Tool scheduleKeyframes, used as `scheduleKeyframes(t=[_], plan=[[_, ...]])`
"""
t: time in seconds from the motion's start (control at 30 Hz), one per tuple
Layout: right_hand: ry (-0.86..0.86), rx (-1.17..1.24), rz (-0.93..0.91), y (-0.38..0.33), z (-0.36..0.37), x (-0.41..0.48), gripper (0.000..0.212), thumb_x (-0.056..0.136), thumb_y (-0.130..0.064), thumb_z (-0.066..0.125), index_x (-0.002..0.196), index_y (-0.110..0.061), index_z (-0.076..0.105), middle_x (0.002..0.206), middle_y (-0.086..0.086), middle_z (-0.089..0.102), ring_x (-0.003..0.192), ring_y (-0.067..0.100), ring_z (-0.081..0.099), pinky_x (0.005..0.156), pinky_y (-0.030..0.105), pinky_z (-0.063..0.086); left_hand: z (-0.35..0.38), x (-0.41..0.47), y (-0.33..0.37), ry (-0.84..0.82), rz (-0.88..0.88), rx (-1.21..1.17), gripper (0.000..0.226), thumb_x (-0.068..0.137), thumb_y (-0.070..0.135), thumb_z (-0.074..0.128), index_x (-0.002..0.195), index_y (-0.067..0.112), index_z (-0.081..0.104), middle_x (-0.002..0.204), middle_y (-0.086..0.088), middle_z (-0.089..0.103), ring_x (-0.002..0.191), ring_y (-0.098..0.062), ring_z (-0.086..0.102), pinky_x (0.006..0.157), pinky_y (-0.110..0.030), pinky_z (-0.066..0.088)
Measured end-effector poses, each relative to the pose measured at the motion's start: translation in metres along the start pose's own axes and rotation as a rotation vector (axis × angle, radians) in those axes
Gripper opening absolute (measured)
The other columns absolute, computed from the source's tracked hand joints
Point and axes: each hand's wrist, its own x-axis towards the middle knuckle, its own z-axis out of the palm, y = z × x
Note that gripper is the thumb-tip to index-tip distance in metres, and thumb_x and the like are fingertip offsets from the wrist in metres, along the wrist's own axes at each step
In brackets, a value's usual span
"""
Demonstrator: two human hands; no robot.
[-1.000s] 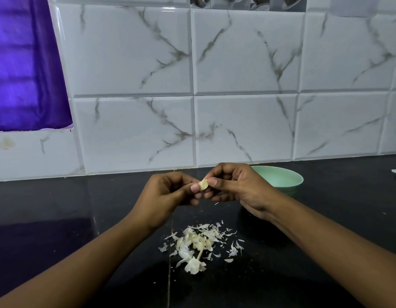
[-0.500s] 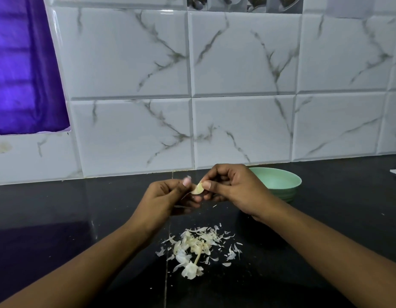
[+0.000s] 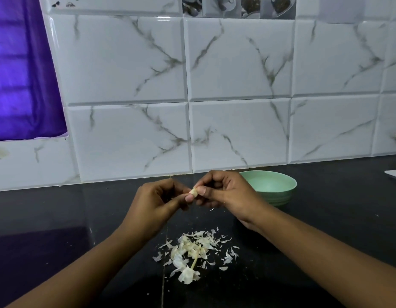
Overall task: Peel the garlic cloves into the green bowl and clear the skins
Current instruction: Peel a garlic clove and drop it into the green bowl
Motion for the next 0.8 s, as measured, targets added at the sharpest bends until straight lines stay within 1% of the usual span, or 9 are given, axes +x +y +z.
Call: scheduleKeyframes(t=[0.03,0.1,0.17,0.27,0.37,0.47,0.57,0.67,0.8], plan=[[-0.002,0.044,0.023,0.0,0.001,0.0,0.009,0.084,-0.001,0.064,0.082,-0.01,0.065,0.074,0.004,0.071,0.065,0.011,0.067,0.06,0.019,0.053,0.0,-0.001,-0.001,0.017,0.04,0.055,0.012,0.07,0.028,0.071,0.077,0.018,0.071,0.068,-0.001,0.072,0.063,-0.01,0.069,0.063,-0.017,0.052],[-0.001,0.106,0.049,-0.001,0.0,0.0,0.007,0.083,-0.001,0.064,0.082,-0.008,0.065,0.074,0.004,0.071,0.065,0.011,0.068,0.061,0.021,0.055,0.001,-0.002,-0.002,0.037,0.078,0.079,0.012,0.071,0.028,0.071,0.079,0.019,0.071,0.069,0.001,0.073,0.065,-0.011,0.069,0.063,-0.017,0.052],[-0.007,0.115,0.05,-0.003,0.0,0.0,0.007,0.083,-0.002,0.063,0.082,-0.009,0.065,0.073,0.004,0.07,0.065,0.011,0.067,0.063,0.022,0.056,0.004,-0.002,-0.001,0.023,0.025,-0.055,0.013,0.072,0.023,0.07,0.08,0.012,0.071,0.071,-0.004,0.073,0.065,-0.014,0.07,0.065,-0.019,0.054],[-0.007,0.063,-0.008,-0.005,0.001,-0.001,0.009,0.084,0.0,0.062,0.081,-0.009,0.064,0.071,0.0,0.069,0.066,0.009,0.066,0.061,0.019,0.053,0.01,-0.001,0.0,0.013,-0.142,-0.362,0.014,0.071,0.014,0.066,0.078,0.002,0.068,0.067,-0.01,0.071,0.061,-0.015,0.067,0.061,-0.02,0.054],[0.006,0.055,-0.042,-0.006,0.003,-0.001,0.011,0.086,0.003,0.061,0.081,-0.007,0.063,0.069,-0.002,0.067,0.065,0.008,0.064,0.061,0.017,0.051,0.013,-0.002,0.0,0.021,-0.224,-0.492,0.012,0.071,0.013,0.065,0.074,0.002,0.067,0.064,-0.009,0.068,0.058,-0.015,0.065,0.06,-0.021,0.055],[-0.003,0.145,0.042,-0.006,0.003,-0.001,0.008,0.086,0.001,0.06,0.084,-0.006,0.063,0.067,-0.001,0.067,0.062,0.008,0.063,0.06,0.019,0.053,0.014,-0.002,-0.001,0.009,-0.251,-0.534,0.013,0.071,0.015,0.065,0.074,0.002,0.066,0.063,-0.008,0.067,0.057,-0.014,0.064,0.059,-0.021,0.055],[-0.01,0.216,0.161,-0.006,0.002,0.0,0.007,0.087,-0.002,0.059,0.084,-0.007,0.063,0.067,0.002,0.067,0.06,0.009,0.063,0.057,0.02,0.054,0.015,-0.002,-0.002,0.008,-0.225,-0.523,0.013,0.071,0.014,0.065,0.074,0.002,0.066,0.064,-0.009,0.067,0.059,-0.014,0.065,0.061,-0.021,0.055],[-0.002,0.242,0.173,-0.008,0.003,0.0,0.006,0.088,-0.004,0.059,0.085,-0.007,0.064,0.067,0.003,0.067,0.058,0.008,0.063,0.056,0.019,0.053,0.014,-0.001,-0.005,-0.004,-0.259,-0.55,0.013,0.073,0.019,0.063,0.072,0.007,0.068,0.066,-0.007,0.067,0.06,-0.013,0.065,0.061,-0.022,0.055],[-0.029,0.269,0.214,-0.008,0.004,0.0,0.007,0.089,-0.006,0.058,0.087,-0.006,0.064,0.07,0.005,0.067,0.061,0.009,0.064,0.058,0.021,0.056,0.014,-0.001,-0.007,-0.086,-0.349,-0.616,0.018,0.075,0.029,0.059,0.071,0.014,0.069,0.067,-0.003,0.065,0.055,-0.011,0.063,0.056,-0.023,0.056]])
